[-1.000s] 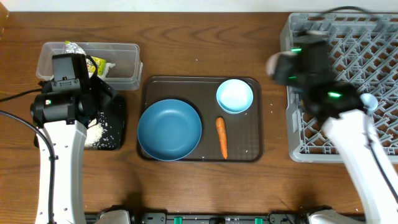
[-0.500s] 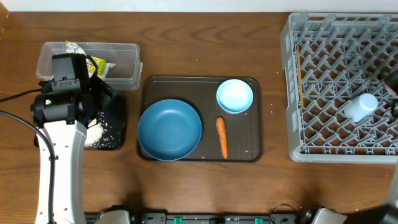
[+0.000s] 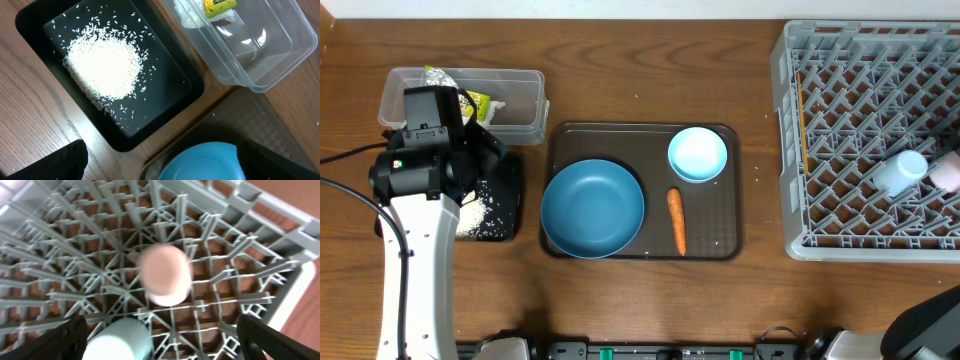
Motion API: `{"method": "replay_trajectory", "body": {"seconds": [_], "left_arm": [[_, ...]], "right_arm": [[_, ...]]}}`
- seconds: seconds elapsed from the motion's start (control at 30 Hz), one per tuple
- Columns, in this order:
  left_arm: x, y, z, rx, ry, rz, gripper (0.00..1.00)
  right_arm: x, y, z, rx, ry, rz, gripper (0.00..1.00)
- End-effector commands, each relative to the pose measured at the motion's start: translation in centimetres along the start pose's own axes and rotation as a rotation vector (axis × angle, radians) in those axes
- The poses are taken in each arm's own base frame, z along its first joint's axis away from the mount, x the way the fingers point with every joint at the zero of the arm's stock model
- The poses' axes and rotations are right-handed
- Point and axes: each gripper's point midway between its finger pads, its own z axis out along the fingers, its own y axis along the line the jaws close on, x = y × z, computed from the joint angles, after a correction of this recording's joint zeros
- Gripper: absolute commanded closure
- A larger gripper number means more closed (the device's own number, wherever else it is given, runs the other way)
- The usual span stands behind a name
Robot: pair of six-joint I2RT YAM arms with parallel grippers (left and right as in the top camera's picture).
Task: Sort waste into correct bins and load items into the dishwasher rack
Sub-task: 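Carry the white cup into the dish rack and release it, then move the right gripper to the light-blue bowl and grasp its rim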
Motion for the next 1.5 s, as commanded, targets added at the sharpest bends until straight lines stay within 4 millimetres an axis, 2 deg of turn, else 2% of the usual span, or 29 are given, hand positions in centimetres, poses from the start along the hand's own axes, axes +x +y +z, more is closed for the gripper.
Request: {"method": "replay_trajectory", "body": {"seconds": [0.0, 0.1, 0.2, 0.3, 0.37, 0.47, 0.67, 0.77, 0.83, 0.9, 0.93, 1.03, 1.07, 1.17, 1.2, 1.33, 1.47], "left_arm": [[-0.2, 0.0, -0.1, -0.004, -0.004, 0.005, 0.02], [-0.2, 0.0, -0.1, -0.004, -0.004, 0.005, 0.02], [-0.2, 0.0, -0.1, -0.004, -0.003, 0.005, 0.02], [-0.2, 0.0, -0.1, -0.004, -0.004, 0.005, 0.02], [-0.2, 0.0, -0.1, -0.004, -0.004, 0.005, 0.02], [-0.2, 0.0, -0.1, -0.004, -0.004, 0.005, 0.02], [-0.2, 0.0, -0.1, -0.004, -0.004, 0.005, 0.02], [-0.2, 0.0, -0.1, -0.004, -0.004, 0.005, 0.02], [-0.2, 0.0, -0.1, -0.004, -0.004, 0.005, 0.02], [-0.2, 0.0, -0.1, -0.004, -0.004, 0.005, 0.02], [-0.2, 0.0, -0.1, -0.004, -0.004, 0.005, 0.02], [-0.2, 0.0, -0.1, -0.004, -0.004, 0.005, 0.02], [-0.2, 0.0, -0.1, -0.004, -0.004, 0.005, 0.02], [-0.2, 0.0, -0.1, -0.004, -0.004, 0.005, 0.02], [-0.2, 0.0, -0.1, -0.004, -0.004, 0.005, 0.02], [-0.2, 0.0, -0.1, -0.004, -0.004, 0.005, 0.02], [-0.2, 0.0, -0.1, -0.004, -0.004, 0.005, 0.02]], "right_arm": [[-1.2, 1.8, -2.7, -0.099, -0.045, -0.010, 0.03], [-1.4, 2.1, -3.9, -0.113, -0.061, 0.005, 0.04], [-1.2, 4.2, -5.6, -0.211, -0.065, 0.002, 0.04], [-0.4, 8.1, -8.2, -0.372, -0.057, -0.042, 0.05], [0.9, 11.3, -10.5, -0.493, -0.042, -0.096, 0.05], [4.0, 15.5, -13.5, -0.629, 0.012, -0.188, 0.03], [13.9, 22.9, -17.9, -0.808, 0.182, -0.492, 0.01], [19.0, 25.8, -19.3, -0.871, 0.243, -0.660, 0.02], [21.7, 27.1, -19.3, -0.864, 0.270, -0.730, 0.05], [25.3, 28.5, -18.6, -0.829, 0.294, -0.822, 0.07], [25.9, 28.7, -18.5, -0.822, 0.298, -0.836, 0.07], [29.6, 30.1, -17.0, -0.772, 0.319, -0.911, 0.12], [30.8, 30.5, -16.4, -0.749, 0.324, -0.923, 0.16], [33.2, 31.5, -15.2, -0.726, 0.334, -0.951, 0.30], [34.2, 31.9, -14.8, -0.729, 0.341, -0.966, 0.32], [37.8, 32.8, -12.8, -0.700, 0.361, -1.009, 0.33], [39.7, 32.3, -9.8, -0.590, 0.348, -1.035, 0.33]]}}
